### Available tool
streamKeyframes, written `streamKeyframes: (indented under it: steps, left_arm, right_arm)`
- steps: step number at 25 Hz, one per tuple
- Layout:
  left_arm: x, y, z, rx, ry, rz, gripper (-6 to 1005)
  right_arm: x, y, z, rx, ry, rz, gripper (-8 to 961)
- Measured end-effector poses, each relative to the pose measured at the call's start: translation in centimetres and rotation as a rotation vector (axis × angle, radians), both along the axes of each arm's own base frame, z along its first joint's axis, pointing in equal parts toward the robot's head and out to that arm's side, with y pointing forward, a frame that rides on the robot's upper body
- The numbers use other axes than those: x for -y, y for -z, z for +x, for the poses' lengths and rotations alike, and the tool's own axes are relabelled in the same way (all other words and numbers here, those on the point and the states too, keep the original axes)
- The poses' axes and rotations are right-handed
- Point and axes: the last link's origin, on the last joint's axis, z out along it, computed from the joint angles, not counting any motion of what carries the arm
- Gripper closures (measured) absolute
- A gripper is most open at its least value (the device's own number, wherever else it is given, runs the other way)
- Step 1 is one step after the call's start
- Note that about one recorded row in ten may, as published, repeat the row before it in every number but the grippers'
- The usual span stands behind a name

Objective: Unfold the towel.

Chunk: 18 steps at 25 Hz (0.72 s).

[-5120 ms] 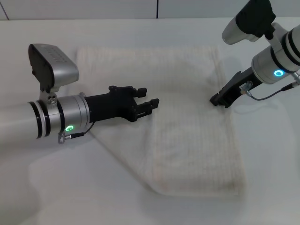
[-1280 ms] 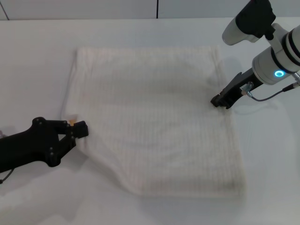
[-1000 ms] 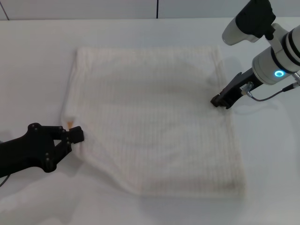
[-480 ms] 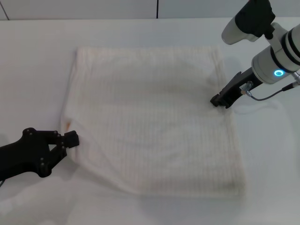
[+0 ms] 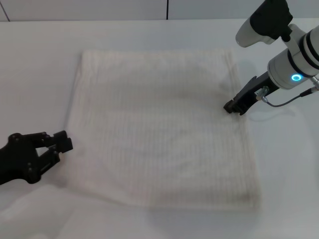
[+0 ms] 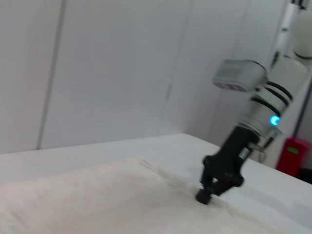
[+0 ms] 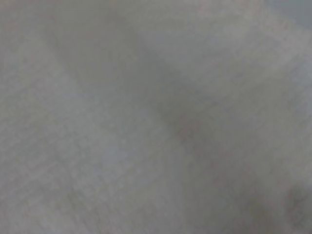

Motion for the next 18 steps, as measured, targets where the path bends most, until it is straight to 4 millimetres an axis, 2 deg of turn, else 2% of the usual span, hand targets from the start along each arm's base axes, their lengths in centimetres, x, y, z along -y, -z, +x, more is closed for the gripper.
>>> streamKeyframes:
  steps: [3, 10, 16, 17, 18]
  left_arm:
    - [0.1, -0.3, -0.2, 0.007, -0.017, 0.016, 913]
    - [0.5, -0.9, -0.9, 0.016, -0.052, 0.047, 741]
    - [-0.1, -1.5, -1.1, 0.026, -0.068, 0.131, 396]
    - [-0.1, -1.5, -1.1, 0.026, -0.068, 0.131, 387]
    - [-0.3, -1.8, -1.1, 0.031, -0.062, 0.254, 378]
  right_arm:
    - [0.0, 0.0, 0.0, 0.0, 0.0, 0.0, 954]
    - [-0.1, -0.1, 0.0, 0.0, 0.0, 0.005, 954]
    - [-0.4, -1.0, -0.5, -0.093, -0.01, 0.075, 954]
    - [-0.5, -1.3, -0.7, -0.135, -0.02, 0.1, 954]
    - [-0.6, -1.7, -0.9, -0.181, -0.034, 0.131, 954]
